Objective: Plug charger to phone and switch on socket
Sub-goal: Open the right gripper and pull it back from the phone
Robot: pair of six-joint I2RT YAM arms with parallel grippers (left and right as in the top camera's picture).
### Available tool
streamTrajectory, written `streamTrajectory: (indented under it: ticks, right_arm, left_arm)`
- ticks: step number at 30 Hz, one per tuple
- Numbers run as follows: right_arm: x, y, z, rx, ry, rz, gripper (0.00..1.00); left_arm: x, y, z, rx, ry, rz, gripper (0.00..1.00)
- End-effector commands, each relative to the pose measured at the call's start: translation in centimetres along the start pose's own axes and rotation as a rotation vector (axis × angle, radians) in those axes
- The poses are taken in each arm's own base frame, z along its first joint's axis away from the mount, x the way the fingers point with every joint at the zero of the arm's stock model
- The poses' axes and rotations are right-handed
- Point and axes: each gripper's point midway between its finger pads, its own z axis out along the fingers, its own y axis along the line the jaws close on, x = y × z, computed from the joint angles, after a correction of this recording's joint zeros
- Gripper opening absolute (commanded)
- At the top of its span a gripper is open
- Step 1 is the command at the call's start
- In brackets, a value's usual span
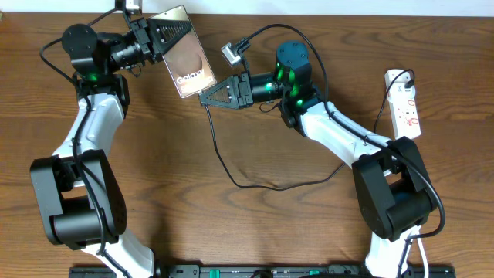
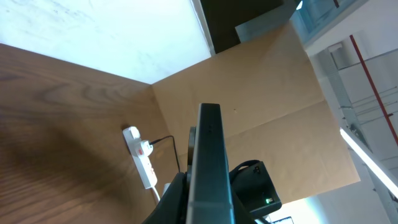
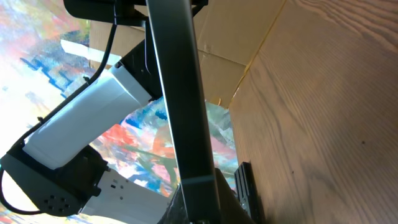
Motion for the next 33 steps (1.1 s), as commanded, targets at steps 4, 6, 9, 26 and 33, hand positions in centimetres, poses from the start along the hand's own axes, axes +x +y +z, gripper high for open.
streamTrajectory:
  ticks: [4,6,9,26,33]
  right_arm:
    - [-3.4,-1.0,-0.7,0.066,-0.176,0.001,0.68]
    - [-3.3,-0.9,-0.7,0.064,-0.171,0.001,0.99]
    - [-3.2,-0.9,-0.7,0.06,-0.162,0.001,0.99]
    - [-3.5,-1.0,-2.4,0.057,-0.154,0.002,0.99]
    - [-2.9,-4.4,-3.3,0.161,-0.164,0.065,0.99]
  left_arm:
    - [2.2,-2.3,0.5,0.037,0.132,0.023,0.08]
    - [2.2,-2.3,0.5,0.037,0.132,0.023,0.07]
    - [2.2,-2.3,0.5,0.037,0.131,0.023,0.07]
    - [0.6,-1.5,-3.3,0.0,0.095,0.033,0.07]
    - [-1.0,-0.9,-6.4,-0.036,0.028,0.004,0.07]
